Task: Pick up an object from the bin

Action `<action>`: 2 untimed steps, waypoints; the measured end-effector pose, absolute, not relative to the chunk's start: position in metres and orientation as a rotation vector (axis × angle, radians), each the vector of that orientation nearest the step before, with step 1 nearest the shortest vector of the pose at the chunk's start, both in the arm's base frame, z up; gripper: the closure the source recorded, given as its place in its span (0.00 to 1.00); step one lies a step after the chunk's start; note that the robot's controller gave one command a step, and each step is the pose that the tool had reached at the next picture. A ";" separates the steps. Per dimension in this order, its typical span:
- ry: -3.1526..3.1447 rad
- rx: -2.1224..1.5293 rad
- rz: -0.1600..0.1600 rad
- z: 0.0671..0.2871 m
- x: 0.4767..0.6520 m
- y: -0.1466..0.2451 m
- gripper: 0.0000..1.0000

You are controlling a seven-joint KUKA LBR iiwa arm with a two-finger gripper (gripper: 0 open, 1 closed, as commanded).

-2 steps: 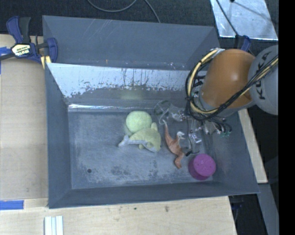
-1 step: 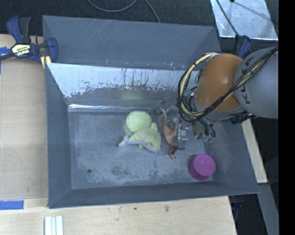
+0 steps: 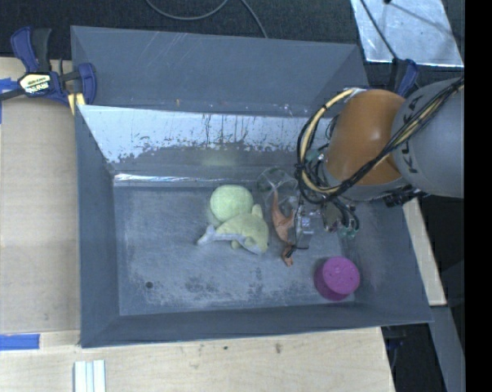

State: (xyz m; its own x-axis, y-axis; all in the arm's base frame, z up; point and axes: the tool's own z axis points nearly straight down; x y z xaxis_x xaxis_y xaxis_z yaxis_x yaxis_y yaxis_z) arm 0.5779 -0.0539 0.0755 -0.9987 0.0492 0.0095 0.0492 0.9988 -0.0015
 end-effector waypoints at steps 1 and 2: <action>-3.132 -0.077 0.002 0.079 0.577 -0.054 1.00; -3.139 -0.078 0.002 0.099 0.577 -0.054 1.00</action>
Offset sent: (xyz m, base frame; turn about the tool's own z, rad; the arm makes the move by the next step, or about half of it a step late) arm -0.0001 0.0000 0.0072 0.0000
